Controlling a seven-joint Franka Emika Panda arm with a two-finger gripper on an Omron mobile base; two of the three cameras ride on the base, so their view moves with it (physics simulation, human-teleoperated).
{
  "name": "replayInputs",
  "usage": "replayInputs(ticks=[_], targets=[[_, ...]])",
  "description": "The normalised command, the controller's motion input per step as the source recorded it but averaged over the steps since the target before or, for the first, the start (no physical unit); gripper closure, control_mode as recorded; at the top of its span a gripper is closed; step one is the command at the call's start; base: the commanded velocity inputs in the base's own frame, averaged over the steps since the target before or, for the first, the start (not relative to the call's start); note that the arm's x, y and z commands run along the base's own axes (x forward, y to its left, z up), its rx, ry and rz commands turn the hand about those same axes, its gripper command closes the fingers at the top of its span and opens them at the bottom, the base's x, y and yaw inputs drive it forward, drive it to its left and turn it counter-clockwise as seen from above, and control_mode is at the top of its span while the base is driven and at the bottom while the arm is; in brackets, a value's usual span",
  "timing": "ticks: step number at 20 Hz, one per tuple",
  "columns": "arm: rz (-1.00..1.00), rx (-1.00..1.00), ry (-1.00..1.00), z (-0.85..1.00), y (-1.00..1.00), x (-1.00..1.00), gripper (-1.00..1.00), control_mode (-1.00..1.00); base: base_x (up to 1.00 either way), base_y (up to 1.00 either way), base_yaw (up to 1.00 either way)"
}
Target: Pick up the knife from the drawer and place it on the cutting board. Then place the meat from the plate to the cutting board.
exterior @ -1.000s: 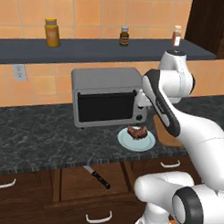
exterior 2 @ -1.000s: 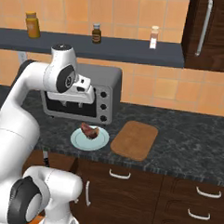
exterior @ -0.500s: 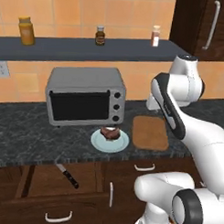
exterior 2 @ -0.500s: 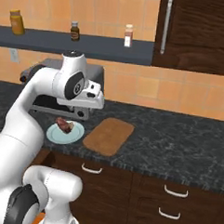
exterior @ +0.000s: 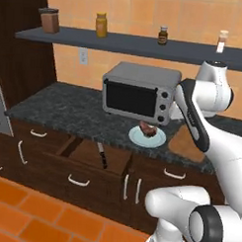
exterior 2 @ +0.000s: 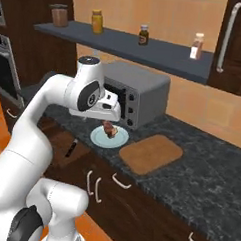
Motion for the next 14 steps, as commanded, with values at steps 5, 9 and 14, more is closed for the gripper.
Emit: replayInputs(ticks=[5, 9, 14], targets=[[0.0, 0.0, 0.0, 0.0, 0.0, 0.0, -1.0, 1.0, -0.43, -0.19, 0.86], [0.0, 0.0, 0.0, 0.0, 0.0, 0.0, -1.0, 1.0, -0.08, -0.27, 0.78], [0.0, 0.0, 0.0, 0.0, 0.0, 0.0, -1.0, 1.0, 0.0, -0.49, 0.68]])
